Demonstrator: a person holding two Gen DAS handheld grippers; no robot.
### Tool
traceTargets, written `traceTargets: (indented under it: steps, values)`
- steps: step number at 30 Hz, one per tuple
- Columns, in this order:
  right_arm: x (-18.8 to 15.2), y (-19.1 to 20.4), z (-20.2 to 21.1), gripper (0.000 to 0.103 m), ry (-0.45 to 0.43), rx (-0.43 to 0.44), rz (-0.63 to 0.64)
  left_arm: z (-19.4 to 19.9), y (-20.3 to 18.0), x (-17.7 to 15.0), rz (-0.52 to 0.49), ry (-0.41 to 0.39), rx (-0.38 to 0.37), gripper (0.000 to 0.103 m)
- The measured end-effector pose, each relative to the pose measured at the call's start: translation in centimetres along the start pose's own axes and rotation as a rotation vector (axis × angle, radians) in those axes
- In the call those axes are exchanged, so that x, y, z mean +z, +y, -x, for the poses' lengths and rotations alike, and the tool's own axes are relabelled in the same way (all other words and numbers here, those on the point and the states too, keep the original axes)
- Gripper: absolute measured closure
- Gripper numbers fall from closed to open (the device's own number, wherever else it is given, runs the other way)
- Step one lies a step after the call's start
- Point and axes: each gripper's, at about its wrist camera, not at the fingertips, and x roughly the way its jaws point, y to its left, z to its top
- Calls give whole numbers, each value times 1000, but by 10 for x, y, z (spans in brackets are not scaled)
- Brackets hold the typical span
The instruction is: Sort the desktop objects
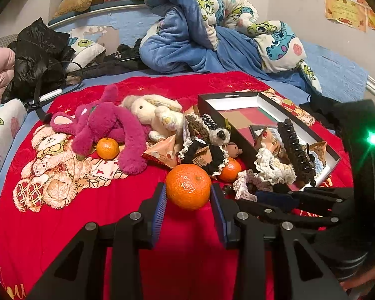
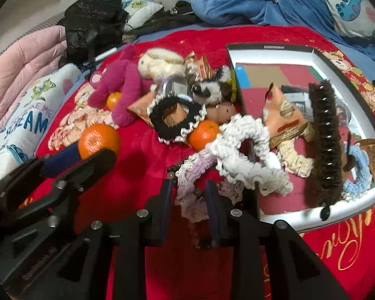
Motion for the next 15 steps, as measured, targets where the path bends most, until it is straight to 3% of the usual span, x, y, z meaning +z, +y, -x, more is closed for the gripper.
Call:
traceTargets:
  steps: [3,5,10,15]
  values:
    - [-1,3,-2,78,-12,-31,21,-1,1,0,3,2,3,67]
    - [-2,4,-2,92,-17,-57,31,-1,1,0,5,5,3,66]
    - [0,1,0,94,-24,-43,15,-2,1,0,3,5,3,66]
    - [5,5,19,94,-92,-27,16,0,3,0,11,-3,3,66]
